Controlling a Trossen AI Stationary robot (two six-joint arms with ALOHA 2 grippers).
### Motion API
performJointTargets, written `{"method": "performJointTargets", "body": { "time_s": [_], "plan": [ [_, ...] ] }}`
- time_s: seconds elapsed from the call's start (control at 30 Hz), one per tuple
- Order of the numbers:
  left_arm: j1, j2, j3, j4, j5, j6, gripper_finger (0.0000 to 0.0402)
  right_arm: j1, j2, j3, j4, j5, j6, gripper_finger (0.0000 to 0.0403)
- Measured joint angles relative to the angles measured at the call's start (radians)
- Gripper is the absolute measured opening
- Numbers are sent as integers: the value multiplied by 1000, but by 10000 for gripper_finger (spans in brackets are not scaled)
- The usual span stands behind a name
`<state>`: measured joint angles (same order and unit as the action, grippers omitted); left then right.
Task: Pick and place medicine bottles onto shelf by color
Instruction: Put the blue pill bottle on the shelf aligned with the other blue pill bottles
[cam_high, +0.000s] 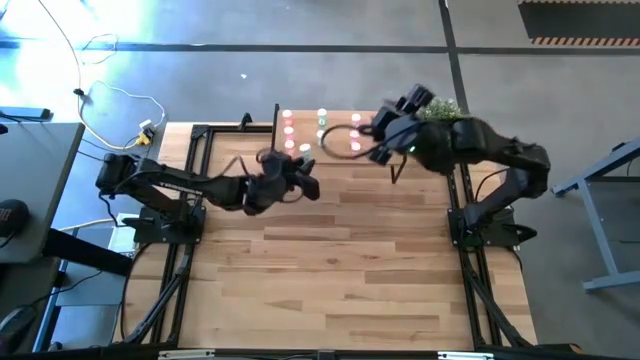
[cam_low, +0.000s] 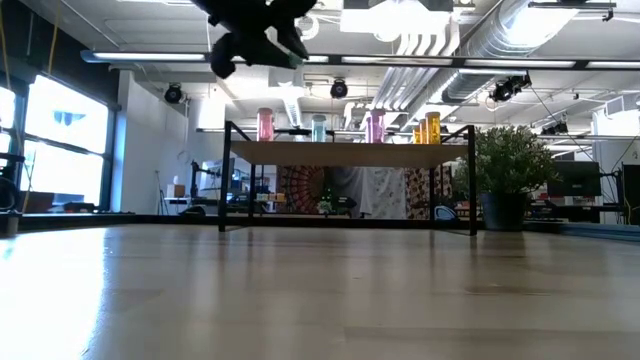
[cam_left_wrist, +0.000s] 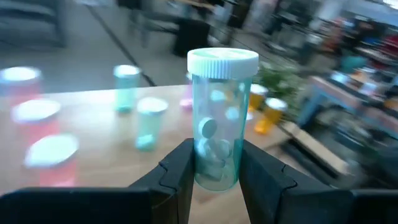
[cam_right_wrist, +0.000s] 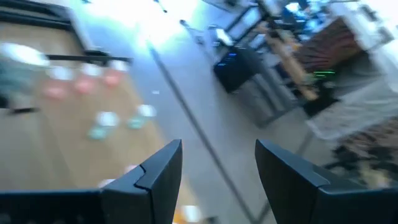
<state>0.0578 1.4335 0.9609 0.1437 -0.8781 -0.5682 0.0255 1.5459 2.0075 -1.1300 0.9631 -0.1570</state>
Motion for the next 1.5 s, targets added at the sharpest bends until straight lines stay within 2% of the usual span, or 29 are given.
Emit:
{"method": "performJointTargets", "body": {
  "time_s": [0.1, 0.2, 0.37, 0.5, 0.63, 0.77, 0.9, 1.2, 1.5],
  "plan": [
    [-54, 49, -16, 19, -174, -34, 99, -40, -31, 0, 28, 54, -70, 195],
    [-99, 122, -20, 111, -323, -4, 99, -81, -59, 0, 61, 56, -111, 195],
    [-125, 261, -20, 400, -423, 174, 99, -148, -100, 0, 101, 5, -140, 195],
    [-114, 367, -19, 631, -419, 346, 99, -189, -118, 0, 109, -53, -132, 195],
    [-93, 429, -19, 738, -416, 462, 99, -202, -121, 0, 108, -69, -132, 195],
    [-56, 457, -19, 743, -403, 452, 99, -202, -121, 0, 106, -88, -131, 195],
    [-17, 482, -7, 744, -332, 441, 99, -202, -121, 0, 101, -124, -99, 195],
    [29, 505, 66, 714, -347, 509, 99, -202, -121, 0, 94, -129, -90, 195],
    [69, 505, 66, 630, -339, 404, 99, -202, -121, 0, 85, -129, -87, 195]
  ]
}}
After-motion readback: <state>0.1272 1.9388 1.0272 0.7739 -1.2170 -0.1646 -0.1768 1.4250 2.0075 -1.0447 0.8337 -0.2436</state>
